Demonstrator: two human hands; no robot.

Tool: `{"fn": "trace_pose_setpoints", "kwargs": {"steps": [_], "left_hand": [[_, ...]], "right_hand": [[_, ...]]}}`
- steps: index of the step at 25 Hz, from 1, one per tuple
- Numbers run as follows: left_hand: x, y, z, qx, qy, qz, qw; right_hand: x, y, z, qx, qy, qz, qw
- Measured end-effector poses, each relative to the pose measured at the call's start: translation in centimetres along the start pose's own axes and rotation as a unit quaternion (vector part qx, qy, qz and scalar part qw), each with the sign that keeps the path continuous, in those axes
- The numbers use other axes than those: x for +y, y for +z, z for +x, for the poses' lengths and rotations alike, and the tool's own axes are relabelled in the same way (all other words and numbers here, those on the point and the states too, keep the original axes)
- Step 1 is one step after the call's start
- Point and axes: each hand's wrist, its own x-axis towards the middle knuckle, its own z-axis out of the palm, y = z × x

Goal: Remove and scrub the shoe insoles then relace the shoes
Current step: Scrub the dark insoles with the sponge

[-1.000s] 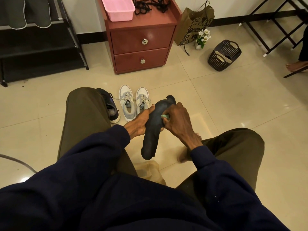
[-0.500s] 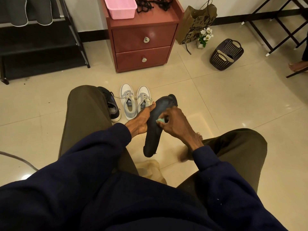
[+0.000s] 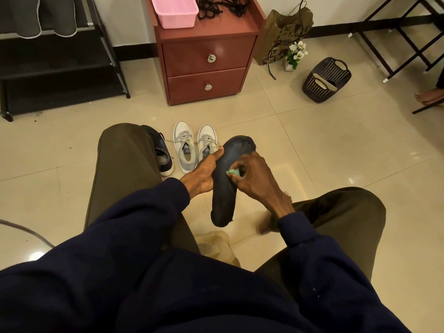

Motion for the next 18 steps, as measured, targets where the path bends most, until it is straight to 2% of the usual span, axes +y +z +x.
{"fn": "trace_pose_setpoints", "kwargs": {"steps": [2,4,6,9,11,15,18], "left_hand": [[0.0,0.1,-0.2,-0.004,-0.002,-0.003,1.000],[0.0,-0.1,-0.3,-0.029,-0.014,-0.014,0.999],[0.2,-0.2,-0.3,-0.066,-0.034,-0.029,0.997],[-0.1,-0.2,-0.3,-0.059,-0.029,0.004,0.998],[-0.1,0.0,-0.4,-0.066,-0.035,0.013,0.997],[-0.1,0.0,-0.9,-0.119,-0.058,0.009,0.991],[0.1,0.0,-0.9,-0.098,-0.049,0.036,0.993]], "right_hand": [[0.2,-0.2,0.2,0.006,0.006,-0.056,0.998],[1.6,-1.0,0.6,0.042,0.052,-0.103,0.992],[2.3,-1.2,0.5,0.064,0.070,-0.070,0.993],[0.5,-0.1,0.3,0.031,0.015,0.020,0.999],[-0.1,0.5,0.4,0.039,0.002,0.009,0.999],[1.6,-0.2,1.1,0.106,0.070,-0.046,0.991],[0.3,0.3,0.6,0.049,0.005,0.017,0.999]]}}
